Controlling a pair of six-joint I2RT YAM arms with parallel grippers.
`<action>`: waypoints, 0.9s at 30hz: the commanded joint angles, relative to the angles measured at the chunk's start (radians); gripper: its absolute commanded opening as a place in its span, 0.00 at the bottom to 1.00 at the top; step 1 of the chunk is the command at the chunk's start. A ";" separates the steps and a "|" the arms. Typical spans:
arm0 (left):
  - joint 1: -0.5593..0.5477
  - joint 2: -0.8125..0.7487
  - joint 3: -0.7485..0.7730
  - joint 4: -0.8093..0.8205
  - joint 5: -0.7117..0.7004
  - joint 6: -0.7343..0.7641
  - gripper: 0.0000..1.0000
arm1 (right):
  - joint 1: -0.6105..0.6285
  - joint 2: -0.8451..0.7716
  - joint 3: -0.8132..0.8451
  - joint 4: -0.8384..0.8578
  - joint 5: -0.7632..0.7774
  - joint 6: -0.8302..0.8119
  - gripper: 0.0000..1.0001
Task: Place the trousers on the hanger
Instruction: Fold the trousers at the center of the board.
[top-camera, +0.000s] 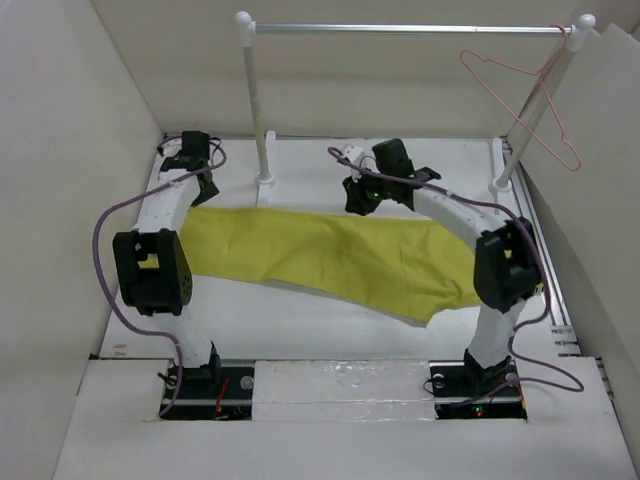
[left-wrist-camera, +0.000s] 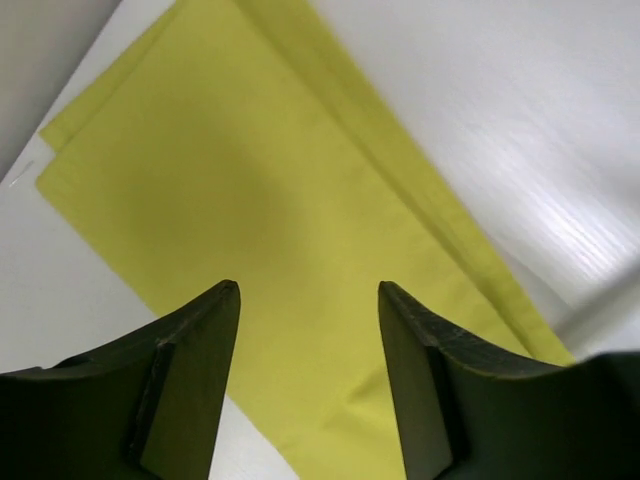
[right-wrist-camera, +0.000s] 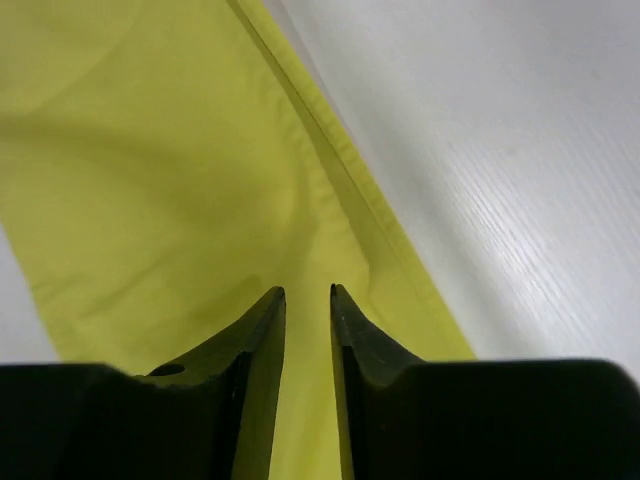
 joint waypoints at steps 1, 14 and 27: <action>-0.184 -0.105 -0.080 0.049 0.022 0.013 0.52 | -0.042 -0.198 -0.120 0.073 0.070 0.081 0.27; -0.238 -0.289 -0.445 0.239 0.290 -0.173 0.50 | -0.666 -1.044 -0.915 -0.039 0.325 0.333 0.58; -0.211 -0.251 -0.516 0.296 0.348 -0.183 0.53 | -1.311 -0.818 -0.981 0.093 0.171 0.376 0.72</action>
